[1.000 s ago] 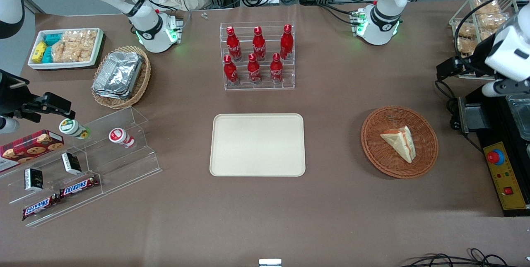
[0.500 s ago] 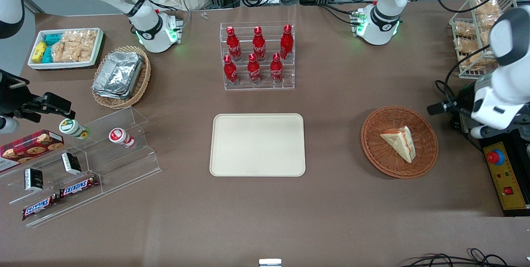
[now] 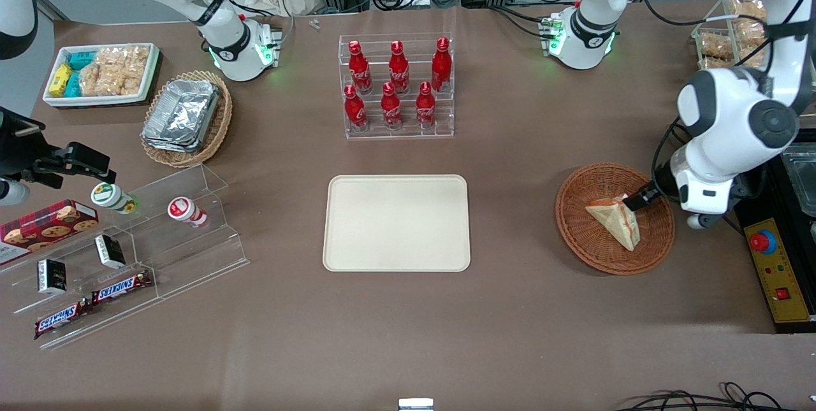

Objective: Place sandwich from basket to tray
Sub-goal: 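Lower the left gripper and close it on the sandwich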

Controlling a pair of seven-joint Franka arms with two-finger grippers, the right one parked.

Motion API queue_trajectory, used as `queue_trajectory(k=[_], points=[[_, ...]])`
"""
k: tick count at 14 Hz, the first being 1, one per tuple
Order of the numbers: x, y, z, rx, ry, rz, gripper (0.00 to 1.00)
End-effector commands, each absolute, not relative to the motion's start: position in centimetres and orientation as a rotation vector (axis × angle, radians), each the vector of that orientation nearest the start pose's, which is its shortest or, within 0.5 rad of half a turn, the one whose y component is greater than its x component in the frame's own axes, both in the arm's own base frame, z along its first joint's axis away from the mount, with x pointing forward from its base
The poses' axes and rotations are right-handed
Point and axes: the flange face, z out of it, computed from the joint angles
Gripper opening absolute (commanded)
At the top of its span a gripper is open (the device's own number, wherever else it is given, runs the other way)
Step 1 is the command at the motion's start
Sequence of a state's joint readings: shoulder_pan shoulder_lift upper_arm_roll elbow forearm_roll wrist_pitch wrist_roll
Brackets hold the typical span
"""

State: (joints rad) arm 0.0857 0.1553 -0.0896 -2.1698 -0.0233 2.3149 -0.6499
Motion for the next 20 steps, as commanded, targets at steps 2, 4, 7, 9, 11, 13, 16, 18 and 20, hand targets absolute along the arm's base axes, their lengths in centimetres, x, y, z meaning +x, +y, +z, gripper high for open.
queue_trajectory(k=[2,4,7,9,11,13,16,18,20], points=[[55.8,-0.6,28.7,-2.973,-1.135,-0.003,1.0],[55.9,-0.6,26.9,-2.977,-1.141,-0.023,1.0],[55.9,-0.7,26.0,-2.977,-1.142,-0.015,0.66],[55.9,-0.8,25.0,-2.977,-1.133,-0.002,0.4],[55.9,-1.7,24.4,-2.986,-1.112,0.0,0.08],[56.1,-1.7,26.3,-2.993,-1.113,-0.043,0.0],[56.4,-2.6,35.2,-2.994,-1.067,-0.015,0.0],[57.4,-6.9,40.7,-3.024,-0.911,0.101,0.0],[57.5,-12.8,43.2,-3.086,-0.709,0.14,0.0]])
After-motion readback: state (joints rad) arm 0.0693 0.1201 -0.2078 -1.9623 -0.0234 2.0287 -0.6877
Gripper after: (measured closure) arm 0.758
